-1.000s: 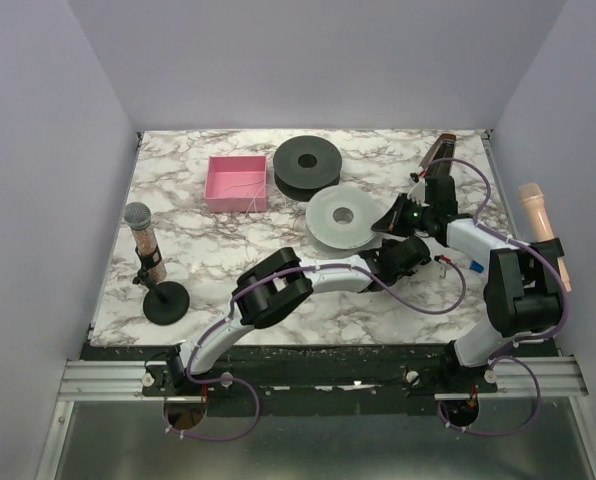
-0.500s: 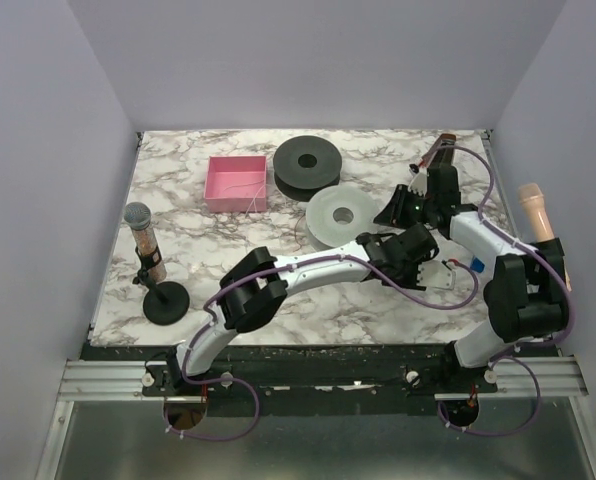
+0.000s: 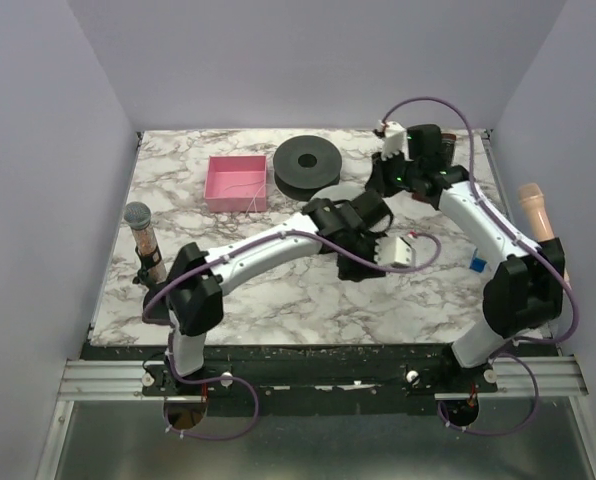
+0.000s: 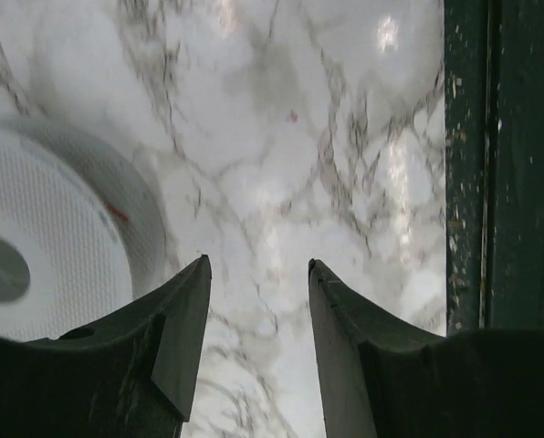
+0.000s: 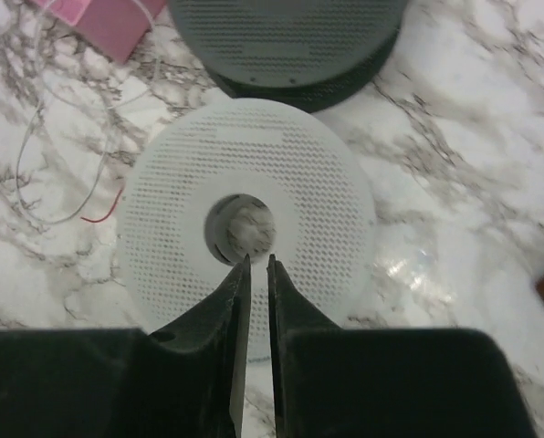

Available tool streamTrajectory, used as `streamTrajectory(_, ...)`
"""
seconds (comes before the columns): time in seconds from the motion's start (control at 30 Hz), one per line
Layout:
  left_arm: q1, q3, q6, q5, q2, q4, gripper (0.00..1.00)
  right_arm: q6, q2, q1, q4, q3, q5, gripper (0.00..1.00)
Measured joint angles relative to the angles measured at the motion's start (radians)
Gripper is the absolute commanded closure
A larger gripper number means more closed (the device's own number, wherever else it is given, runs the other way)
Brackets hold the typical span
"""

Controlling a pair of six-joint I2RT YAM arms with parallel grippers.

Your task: Wrap the cables

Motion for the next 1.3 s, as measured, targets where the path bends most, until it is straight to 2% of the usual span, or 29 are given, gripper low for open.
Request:
streamTrajectory(0.13, 0.143, -0.121, 0.001, 0.054, -0.129, -0.067, 0.45, -0.119, 0.097, 0.135, -0.064, 0.103, 0.046, 0.95)
streamTrajectory(0.23, 0.238, -0.203, 0.008, 0.083, -0.213, -0.109, 0.45, -0.171, 0.182, 0.187, -0.11, 0.145, 0.054, 0.99)
streamTrajectory(0.43, 0.372, -0.348, 0.006, 0.124, -0.336, -0.121, 0.44, -0.253, 0.287, 0.233, -0.201, 0.166, 0.124, 0.99)
streamTrajectory(0.63, 0.542, -0.431, -0.035, 0.121, -0.352, -0.049, 0.44, -0.278, 0.345, 0.277, -0.242, 0.21, 0.215, 0.99)
streamTrajectory(0.93, 0.605, -0.45, -0.074, 0.119, -0.352, 0.023, 0.44, -0.172, 0.402, 0.289, -0.235, 0.201, 0.398, 0.99)
streamTrajectory(1.13, 0.626, -0.451, -0.085, 0.118, -0.352, 0.044, 0.44, -0.019, 0.414, 0.283, -0.235, 0.194, 0.521, 0.99)
streamTrajectory(1.3, 0.626, -0.451, -0.086, 0.118, -0.352, 0.054, 0.44, 0.129, 0.368, 0.222, -0.208, 0.119, 0.529, 0.99)
